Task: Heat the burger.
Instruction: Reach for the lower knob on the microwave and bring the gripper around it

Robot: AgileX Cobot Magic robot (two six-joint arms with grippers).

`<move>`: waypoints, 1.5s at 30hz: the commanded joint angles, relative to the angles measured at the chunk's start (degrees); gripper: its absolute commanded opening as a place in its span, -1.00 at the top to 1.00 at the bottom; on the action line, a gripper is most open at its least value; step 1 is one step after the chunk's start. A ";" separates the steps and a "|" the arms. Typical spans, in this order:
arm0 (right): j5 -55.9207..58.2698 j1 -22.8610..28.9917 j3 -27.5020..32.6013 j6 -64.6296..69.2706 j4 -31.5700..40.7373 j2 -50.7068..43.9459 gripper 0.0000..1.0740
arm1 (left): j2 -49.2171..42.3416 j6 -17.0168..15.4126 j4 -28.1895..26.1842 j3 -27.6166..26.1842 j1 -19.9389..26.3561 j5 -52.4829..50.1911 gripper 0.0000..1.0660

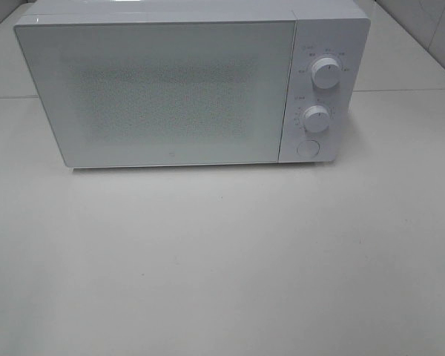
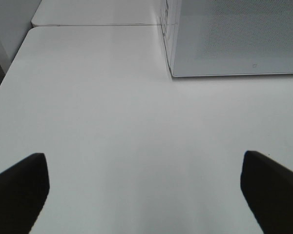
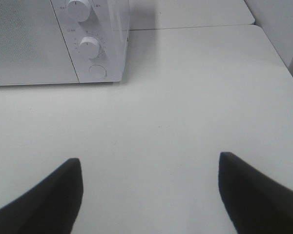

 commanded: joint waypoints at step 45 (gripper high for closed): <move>-92.70 -0.29 14.21 -0.80 -2.18 54.20 -0.43 | -0.92 -0.34 -0.06 -0.06 0.17 0.17 -0.89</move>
